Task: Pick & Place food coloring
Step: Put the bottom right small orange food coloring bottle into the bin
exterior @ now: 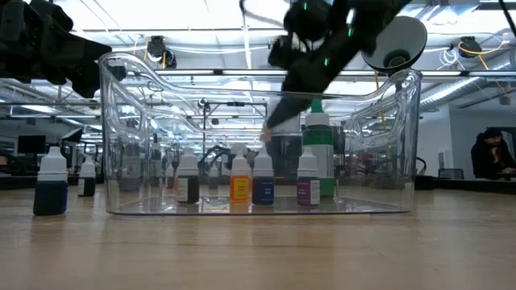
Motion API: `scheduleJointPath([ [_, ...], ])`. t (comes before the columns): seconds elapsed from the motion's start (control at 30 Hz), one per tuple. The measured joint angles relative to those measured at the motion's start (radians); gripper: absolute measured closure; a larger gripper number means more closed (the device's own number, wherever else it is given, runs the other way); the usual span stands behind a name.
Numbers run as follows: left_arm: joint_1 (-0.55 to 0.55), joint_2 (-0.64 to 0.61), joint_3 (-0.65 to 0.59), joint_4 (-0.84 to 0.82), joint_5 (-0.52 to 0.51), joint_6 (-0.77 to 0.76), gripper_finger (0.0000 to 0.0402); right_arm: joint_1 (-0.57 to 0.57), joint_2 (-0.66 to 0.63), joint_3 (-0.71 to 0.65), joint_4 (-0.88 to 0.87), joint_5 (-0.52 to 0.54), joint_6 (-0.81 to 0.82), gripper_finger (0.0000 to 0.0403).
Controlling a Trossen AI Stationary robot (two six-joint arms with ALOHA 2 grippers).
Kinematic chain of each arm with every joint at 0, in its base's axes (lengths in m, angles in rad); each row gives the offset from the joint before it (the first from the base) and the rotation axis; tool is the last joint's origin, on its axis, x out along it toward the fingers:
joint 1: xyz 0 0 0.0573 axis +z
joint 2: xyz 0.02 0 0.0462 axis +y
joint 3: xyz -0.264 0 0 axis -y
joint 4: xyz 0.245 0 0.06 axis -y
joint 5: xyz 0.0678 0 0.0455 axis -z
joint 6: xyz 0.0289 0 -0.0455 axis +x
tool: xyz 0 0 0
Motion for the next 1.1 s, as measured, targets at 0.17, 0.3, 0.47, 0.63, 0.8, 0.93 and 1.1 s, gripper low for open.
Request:
scheduleJointPath([
  [0.17, 0.000, 0.000, 0.000, 0.000, 0.000, 0.000, 0.0092, 0.145, -0.015, 0.121, -0.164, 0.091, 0.021, 0.0365],
  [0.3, 0.000, 0.000, 0.000, 0.000, 0.000, 0.000, 0.0092, 0.257, -0.005, 0.157, -0.169, 0.096, 0.103, 0.0365],
  [0.47, 0.000, 0.000, 0.000, 0.000, 0.000, 0.000, 0.0091, 0.352, 0.016, 0.157, -0.160, 0.135, 0.219, 0.0365],
  [0.63, 0.000, 0.000, 0.000, 0.000, 0.000, 0.000, 0.0091, 0.397, 0.072, 0.157, -0.148, 0.143, 0.309, 0.0365],
  [0.8, 0.000, 0.000, 0.000, 0.001, 0.000, 0.000, 0.0091, 0.415, 0.145, 0.157, -0.117, 0.109, 0.350, 0.0365],
  [0.93, 0.000, 0.000, 0.000, 0.000, 0.000, 0.000, 0.0092, 0.414, 0.194, 0.157, -0.127, 0.094, 0.371, 0.0365],
  [1.1, 0.000, 0.000, 0.000, 0.000, 0.000, 0.000, 0.0091, 0.408, 0.226, 0.161, -0.123, 0.101, 0.370, 0.0365],
])
